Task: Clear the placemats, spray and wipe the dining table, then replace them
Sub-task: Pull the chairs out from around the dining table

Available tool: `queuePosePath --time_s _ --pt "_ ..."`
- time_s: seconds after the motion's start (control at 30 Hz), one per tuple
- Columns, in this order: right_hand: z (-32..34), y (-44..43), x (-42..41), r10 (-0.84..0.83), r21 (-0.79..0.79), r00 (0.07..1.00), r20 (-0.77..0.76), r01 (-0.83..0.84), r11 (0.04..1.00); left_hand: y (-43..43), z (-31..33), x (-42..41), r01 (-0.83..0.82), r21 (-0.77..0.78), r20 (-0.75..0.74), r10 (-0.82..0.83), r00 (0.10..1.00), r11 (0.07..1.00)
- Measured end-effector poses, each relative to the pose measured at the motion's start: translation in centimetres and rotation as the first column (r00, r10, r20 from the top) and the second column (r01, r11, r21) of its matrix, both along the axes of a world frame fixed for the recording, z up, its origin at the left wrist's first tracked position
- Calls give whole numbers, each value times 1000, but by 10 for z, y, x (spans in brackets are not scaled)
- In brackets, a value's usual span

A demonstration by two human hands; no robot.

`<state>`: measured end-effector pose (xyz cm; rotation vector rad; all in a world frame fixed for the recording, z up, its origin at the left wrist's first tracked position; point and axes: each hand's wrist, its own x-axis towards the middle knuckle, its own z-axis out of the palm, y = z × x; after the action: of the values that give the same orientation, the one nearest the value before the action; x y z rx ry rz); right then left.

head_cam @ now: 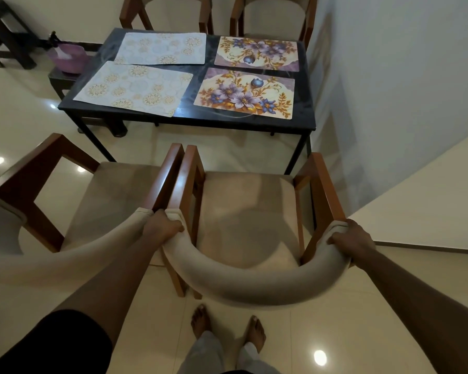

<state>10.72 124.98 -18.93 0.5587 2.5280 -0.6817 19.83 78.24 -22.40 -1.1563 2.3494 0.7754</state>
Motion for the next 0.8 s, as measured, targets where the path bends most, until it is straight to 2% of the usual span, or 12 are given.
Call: queuePosePath --time_s 0.1,0.23,0.33,0.43,0.57,0.7,0.8 --pt "0 -1 0 -2 3 1000 27 2 1000 -2 2 1 25 -23 -31 -26 999 999" --pt "-1 -5 0 29 36 997 70 -32 999 4 19 0 -11 39 24 10 1000 999" --pt "-1 -9 3 95 55 995 35 -96 994 12 28 -2 -18 44 36 17 999 999" --pt "3 -17 7 260 89 965 -36 -256 963 20 24 -3 -12 26 -75 14 997 1000" --pt "8 -33 6 368 136 928 -55 -358 924 32 37 1 145 1 -174 -143 974 989" --pt "-1 -45 -2 397 0 912 -101 -399 917 49 60 8 248 -10 -320 -238 917 969" --pt "30 -78 10 461 -53 877 -138 -471 880 55 72 25 289 -35 -390 -280 877 957"
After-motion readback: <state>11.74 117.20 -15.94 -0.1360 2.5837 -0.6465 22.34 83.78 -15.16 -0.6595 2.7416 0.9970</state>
